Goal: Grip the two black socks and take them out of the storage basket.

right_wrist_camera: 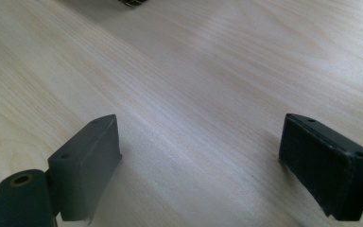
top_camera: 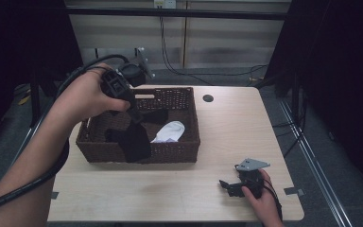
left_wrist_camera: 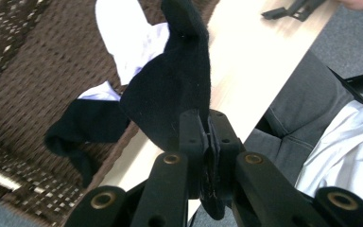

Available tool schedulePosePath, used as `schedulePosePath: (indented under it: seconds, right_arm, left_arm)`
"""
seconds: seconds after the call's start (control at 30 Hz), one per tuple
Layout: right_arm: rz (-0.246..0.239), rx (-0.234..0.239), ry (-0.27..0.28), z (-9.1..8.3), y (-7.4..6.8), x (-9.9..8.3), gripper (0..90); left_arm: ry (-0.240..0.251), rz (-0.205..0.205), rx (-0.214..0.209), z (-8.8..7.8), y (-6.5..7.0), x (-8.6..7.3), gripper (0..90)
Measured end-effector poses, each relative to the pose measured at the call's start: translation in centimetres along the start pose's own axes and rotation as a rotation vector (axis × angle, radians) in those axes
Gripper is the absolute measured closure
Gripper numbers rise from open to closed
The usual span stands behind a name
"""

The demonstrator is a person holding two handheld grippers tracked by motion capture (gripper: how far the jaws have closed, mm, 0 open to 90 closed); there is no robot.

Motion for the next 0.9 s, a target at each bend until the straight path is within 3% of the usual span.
schedulePosePath:
  seconds: [0.5,0.63,0.67,0.9]
  right_arm:
    - [0.001,0.000,0.002,0.0,0.0,0.0,12.3]
    - [0.001,0.000,0.002,0.0,0.0,0.0,12.3]
    - [0.002,0.000,0.001,0.0,0.0,0.0,12.3]
    - [0.001,0.000,0.002,0.0,0.0,0.0,12.3]
  left_arm:
    - [-0.064,0.060,-0.054,5.4,0.8,-0.5,86.0]
    - [-0.065,0.058,-0.076,7.1,0.6,-0.7,86.0]
    - [-0.088,0.069,-0.090,8.0,0.4,-0.9,85.9]
    - [-0.116,0.067,-0.114,11.4,-0.4,-1.4,85.7]
Point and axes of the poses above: each handheld gripper's, and its own axes: z roughly forward along the jaws, x roughly out of its top, y roughly to its right, the point moved 4 cm from there along z, roughly forward along the jaws, and after that the axes turned 14 degrees about -x, right-handed, at the moved point
